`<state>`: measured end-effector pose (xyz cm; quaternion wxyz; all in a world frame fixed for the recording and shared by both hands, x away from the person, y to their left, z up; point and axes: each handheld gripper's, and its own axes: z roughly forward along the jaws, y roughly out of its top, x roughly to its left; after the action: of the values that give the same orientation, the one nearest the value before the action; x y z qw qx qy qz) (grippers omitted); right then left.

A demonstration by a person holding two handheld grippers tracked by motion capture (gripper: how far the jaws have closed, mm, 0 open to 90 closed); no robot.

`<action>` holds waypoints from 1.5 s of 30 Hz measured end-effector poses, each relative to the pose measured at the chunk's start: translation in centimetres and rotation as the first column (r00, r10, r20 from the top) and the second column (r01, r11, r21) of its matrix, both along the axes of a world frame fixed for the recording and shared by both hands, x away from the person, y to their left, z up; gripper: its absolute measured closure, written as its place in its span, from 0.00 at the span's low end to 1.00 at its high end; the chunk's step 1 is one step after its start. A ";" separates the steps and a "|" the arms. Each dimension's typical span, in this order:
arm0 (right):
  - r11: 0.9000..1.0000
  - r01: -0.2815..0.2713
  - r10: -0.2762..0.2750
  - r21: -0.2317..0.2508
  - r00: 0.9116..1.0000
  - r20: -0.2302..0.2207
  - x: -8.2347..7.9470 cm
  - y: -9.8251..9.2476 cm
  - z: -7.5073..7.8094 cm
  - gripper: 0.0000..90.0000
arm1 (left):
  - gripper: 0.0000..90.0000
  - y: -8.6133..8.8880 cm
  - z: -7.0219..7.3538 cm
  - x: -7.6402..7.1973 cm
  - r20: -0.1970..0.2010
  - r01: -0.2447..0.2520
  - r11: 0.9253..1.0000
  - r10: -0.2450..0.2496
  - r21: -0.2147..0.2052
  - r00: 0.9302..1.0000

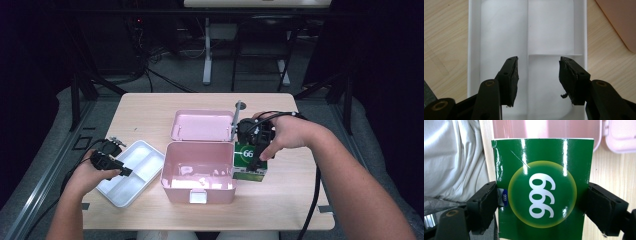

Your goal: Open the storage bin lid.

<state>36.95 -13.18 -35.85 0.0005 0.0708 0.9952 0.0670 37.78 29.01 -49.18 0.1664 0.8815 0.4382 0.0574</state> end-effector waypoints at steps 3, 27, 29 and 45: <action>1.000 -0.005 0.005 -0.006 1.000 -0.004 0.0 0.7 -0.1 0.19 | 0.55 0.0 0.0 0.0 -0.001 0.003 1.000 -0.003 0.003 1.000; 0.998 -0.056 0.056 -0.008 0.998 -0.017 0.8 7.6 -1.3 0.19 | 0.55 0.1 -0.2 0.0 -0.004 -0.003 1.000 0.003 -0.004 1.000; 0.998 -0.061 0.061 -0.012 0.998 -0.010 0.8 7.6 -1.5 0.19 | 0.55 0.1 -0.2 0.1 -0.004 -0.003 1.000 0.003 -0.003 1.000; 0.998 -0.060 0.060 -0.031 0.998 -0.002 1.8 7.5 -5.8 0.19 | 0.56 0.1 -0.3 0.1 -0.007 -0.002 1.000 0.002 0.002 1.000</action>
<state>38.76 -5.66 -41.65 -0.0011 0.0408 0.9979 0.0513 37.88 29.06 -49.43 0.1638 0.8815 0.4395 0.0549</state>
